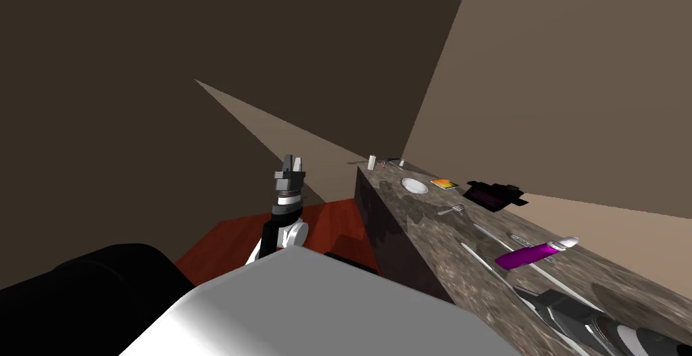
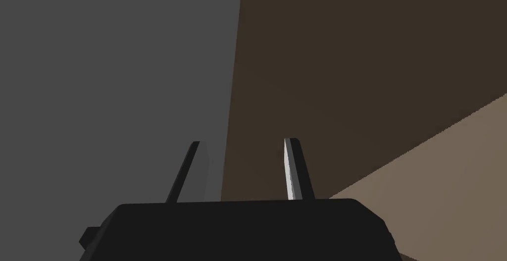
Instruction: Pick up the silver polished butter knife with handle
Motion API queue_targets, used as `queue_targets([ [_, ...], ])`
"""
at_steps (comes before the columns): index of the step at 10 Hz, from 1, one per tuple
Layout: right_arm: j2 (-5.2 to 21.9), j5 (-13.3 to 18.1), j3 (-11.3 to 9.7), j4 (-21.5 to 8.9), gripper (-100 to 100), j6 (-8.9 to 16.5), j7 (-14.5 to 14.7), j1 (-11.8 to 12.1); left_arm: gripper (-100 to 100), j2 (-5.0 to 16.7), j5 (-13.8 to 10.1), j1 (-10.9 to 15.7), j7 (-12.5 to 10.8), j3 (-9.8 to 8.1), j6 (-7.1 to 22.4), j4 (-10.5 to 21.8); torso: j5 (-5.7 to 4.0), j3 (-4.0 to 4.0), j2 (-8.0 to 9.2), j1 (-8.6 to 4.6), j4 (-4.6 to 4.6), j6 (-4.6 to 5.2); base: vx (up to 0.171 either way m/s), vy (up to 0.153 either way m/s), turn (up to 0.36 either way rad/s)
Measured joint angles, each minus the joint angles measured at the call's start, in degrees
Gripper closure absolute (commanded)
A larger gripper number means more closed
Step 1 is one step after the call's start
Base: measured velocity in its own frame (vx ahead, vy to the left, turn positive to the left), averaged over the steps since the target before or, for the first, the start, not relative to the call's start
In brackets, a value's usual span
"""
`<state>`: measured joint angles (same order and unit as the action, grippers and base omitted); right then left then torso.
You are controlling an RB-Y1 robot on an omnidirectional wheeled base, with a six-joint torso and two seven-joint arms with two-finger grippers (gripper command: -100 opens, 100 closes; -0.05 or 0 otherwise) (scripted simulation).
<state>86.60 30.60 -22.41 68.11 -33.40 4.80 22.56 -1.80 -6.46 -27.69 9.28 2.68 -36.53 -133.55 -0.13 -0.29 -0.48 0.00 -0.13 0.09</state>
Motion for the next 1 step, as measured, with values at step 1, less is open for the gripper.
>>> queue_targets([
  [1,0.0,0.0,0.1,0.0,0,-0.2,0.1,0.0,0,0.0,0.0,0.0,0.0,0.00,0.0,0.0,-0.02,0.07,0.15,-0.04,0.02,-0.06,0.008,0.003,0.008],
])
